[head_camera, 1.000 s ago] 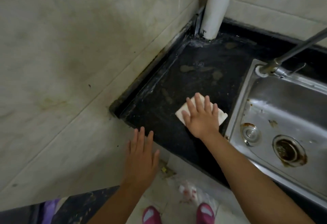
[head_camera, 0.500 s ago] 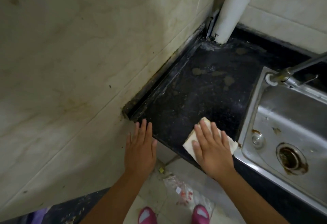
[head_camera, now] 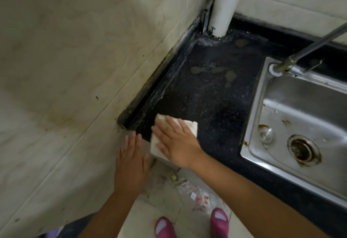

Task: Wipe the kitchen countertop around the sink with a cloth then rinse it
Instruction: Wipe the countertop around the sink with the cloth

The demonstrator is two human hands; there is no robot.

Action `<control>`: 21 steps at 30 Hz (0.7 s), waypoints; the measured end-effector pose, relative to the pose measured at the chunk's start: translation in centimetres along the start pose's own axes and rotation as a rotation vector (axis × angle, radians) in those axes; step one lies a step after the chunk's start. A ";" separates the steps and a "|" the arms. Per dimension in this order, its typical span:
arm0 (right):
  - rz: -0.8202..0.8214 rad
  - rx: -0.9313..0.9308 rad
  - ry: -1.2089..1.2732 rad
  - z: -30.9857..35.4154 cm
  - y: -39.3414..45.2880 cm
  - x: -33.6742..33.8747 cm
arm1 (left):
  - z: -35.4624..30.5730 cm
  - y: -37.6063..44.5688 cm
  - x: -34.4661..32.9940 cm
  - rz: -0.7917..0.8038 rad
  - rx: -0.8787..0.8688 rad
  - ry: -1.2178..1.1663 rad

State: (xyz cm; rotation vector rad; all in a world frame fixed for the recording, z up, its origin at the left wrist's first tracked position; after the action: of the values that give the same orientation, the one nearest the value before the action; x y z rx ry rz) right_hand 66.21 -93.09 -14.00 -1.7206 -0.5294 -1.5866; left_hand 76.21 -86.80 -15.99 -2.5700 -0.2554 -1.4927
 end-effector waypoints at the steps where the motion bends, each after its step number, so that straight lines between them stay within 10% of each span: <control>1: -0.012 -0.027 -0.024 -0.9 -1.2 -0.2 | -0.1 0.2 0.3 0.006 -0.005 0.010; 8: 0.088 -0.489 0.112 -7.0 2.0 0.7 | -1.1 0.4 1.7 -0.051 -0.065 0.052; 14: 0.024 -0.208 0.065 0.6 4.3 0.9 | 0.2 0.0 1.2 0.042 -0.030 0.138; 21: 0.089 -0.212 -0.017 -8.6 3.1 0.6 | -3.6 1.4 1.3 0.034 -0.082 0.125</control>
State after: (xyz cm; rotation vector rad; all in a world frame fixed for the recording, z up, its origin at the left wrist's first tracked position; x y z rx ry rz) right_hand 62.77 -101.59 -14.33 -1.8881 -0.2966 -1.6122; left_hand 74.13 -88.92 -13.20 -2.5155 -0.1370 -1.6771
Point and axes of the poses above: each hand's wrist, its own y-axis towards the middle knuckle, its own x-axis out of the back of the hand, z = x × y, the point moved 7 cm from there along y, towards the middle knuckle, and after that the axes turned 11 degrees about -y, right-handed, at the moved point
